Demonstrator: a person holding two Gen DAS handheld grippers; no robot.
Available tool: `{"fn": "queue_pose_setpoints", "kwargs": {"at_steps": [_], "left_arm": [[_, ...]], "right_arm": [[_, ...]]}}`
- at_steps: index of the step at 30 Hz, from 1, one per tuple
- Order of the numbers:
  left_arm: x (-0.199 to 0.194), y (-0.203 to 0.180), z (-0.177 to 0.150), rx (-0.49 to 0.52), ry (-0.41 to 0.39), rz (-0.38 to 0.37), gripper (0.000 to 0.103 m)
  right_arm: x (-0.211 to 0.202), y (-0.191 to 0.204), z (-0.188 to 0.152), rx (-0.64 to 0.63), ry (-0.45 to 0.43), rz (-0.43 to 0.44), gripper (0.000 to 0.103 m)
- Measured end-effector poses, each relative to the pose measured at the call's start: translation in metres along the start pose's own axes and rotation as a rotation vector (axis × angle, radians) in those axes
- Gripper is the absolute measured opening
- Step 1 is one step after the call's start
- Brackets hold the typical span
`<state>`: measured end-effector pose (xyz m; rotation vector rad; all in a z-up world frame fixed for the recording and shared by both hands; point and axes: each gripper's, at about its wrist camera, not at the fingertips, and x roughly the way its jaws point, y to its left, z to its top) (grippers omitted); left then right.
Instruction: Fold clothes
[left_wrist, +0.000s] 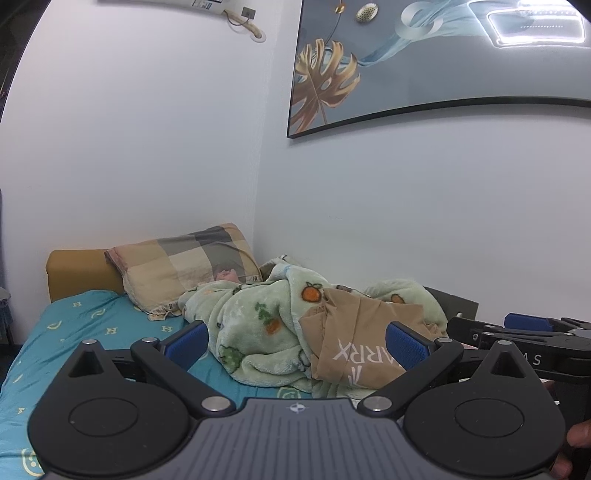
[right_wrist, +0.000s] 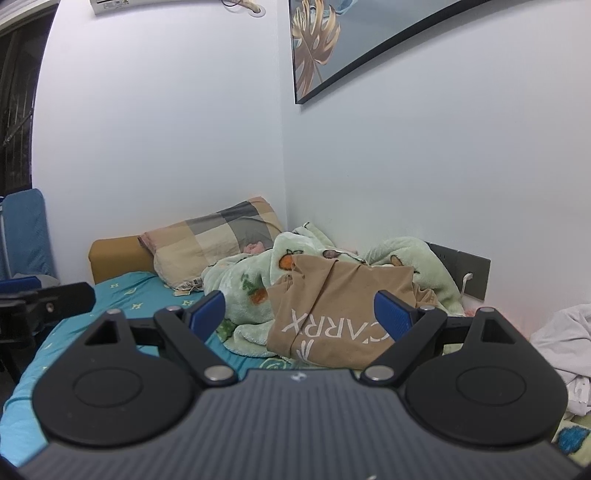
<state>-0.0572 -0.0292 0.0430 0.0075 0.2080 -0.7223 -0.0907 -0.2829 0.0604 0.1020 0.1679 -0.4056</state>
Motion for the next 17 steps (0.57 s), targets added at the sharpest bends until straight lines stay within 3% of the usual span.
{"fn": "queue_pose_setpoints", "kwargs": {"at_steps": [17], "left_arm": [[-0.0076, -0.0009, 0.0004, 0.001, -0.009, -0.005, 0.103]], "right_arm": [[-0.0066, 0.0015, 0.0033, -0.007, -0.005, -0.007, 0.089]]}}
